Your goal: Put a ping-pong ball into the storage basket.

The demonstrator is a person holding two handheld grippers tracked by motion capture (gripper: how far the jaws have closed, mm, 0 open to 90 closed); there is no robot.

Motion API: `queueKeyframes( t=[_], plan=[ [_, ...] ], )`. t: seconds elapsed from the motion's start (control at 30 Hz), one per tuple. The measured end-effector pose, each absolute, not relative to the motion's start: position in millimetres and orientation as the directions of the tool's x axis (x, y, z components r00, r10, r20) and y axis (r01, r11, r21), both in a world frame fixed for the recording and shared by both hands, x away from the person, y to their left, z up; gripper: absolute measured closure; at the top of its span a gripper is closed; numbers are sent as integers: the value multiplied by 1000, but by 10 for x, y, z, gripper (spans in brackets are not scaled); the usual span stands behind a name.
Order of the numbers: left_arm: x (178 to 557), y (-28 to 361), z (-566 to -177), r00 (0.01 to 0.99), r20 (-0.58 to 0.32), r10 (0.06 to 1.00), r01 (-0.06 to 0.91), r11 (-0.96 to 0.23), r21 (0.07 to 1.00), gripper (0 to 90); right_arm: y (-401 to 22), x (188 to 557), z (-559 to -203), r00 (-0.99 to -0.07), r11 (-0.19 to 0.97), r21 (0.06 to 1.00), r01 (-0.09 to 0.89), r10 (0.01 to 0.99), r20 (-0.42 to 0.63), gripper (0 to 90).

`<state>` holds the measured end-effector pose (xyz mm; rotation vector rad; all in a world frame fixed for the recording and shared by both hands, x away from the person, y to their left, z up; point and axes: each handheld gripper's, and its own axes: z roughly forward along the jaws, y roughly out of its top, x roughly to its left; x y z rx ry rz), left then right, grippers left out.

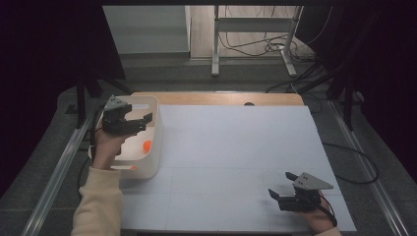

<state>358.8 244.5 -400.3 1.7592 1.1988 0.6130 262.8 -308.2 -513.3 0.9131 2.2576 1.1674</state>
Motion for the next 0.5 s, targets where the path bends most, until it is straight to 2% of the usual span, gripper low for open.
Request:
queueKeyframes(
  t=[0.2,0.5],
  plan=[
    [3532,2404,-3924,484,-139,864,440,-103,892,120,-3084,2627,-5130,-685,426,833,354,724,-79,129],
    [3456,2254,-3841,558,-153,815,417,-116,901,116,-3085,2625,-5127,-685,424,834,353,724,-78,129]
  ],
)
